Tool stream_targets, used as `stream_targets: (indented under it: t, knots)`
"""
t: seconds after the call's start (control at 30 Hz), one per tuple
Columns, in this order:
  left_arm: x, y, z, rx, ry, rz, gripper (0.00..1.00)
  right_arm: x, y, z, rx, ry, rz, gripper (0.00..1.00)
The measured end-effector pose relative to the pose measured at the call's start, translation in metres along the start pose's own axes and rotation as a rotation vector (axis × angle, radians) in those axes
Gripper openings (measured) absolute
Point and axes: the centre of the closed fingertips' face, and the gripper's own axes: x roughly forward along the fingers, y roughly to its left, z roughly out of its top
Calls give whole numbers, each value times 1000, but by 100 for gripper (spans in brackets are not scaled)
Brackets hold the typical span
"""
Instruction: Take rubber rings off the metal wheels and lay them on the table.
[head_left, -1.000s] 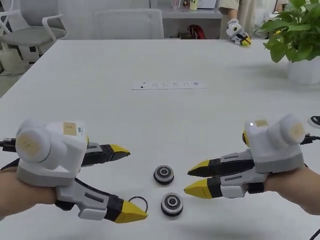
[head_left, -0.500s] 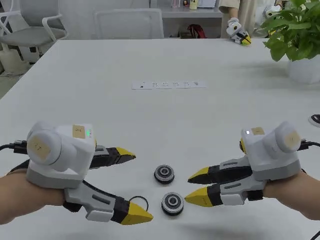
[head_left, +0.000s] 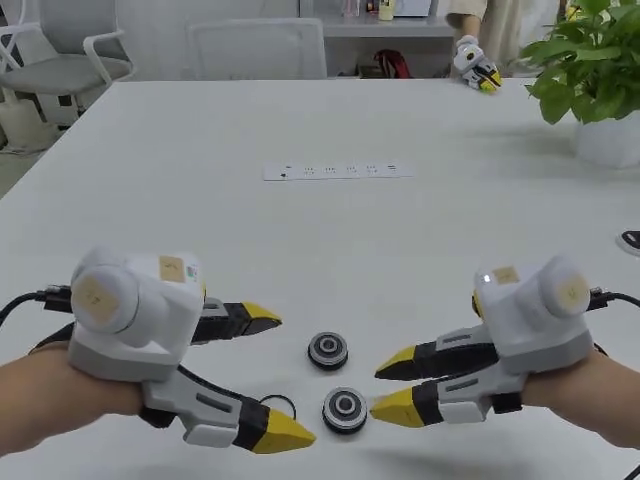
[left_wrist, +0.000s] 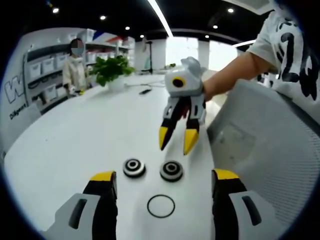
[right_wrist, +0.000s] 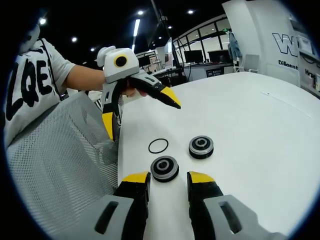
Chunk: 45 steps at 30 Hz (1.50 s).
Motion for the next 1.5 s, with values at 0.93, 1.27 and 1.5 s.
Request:
stream_targets:
  t: [0.93, 1.27, 1.5]
  knots:
    - [17, -8, -7, 2, 29, -52, 64, 13, 6, -14, -47, 56, 23, 28]
    - [25, -13, -8, 2, 41, -73, 60, 15, 7, -15, -45, 56, 26, 28]
    - [31, -14, -9, 1, 49, -85, 56, 14, 7, -14, -43, 51, 24, 28]
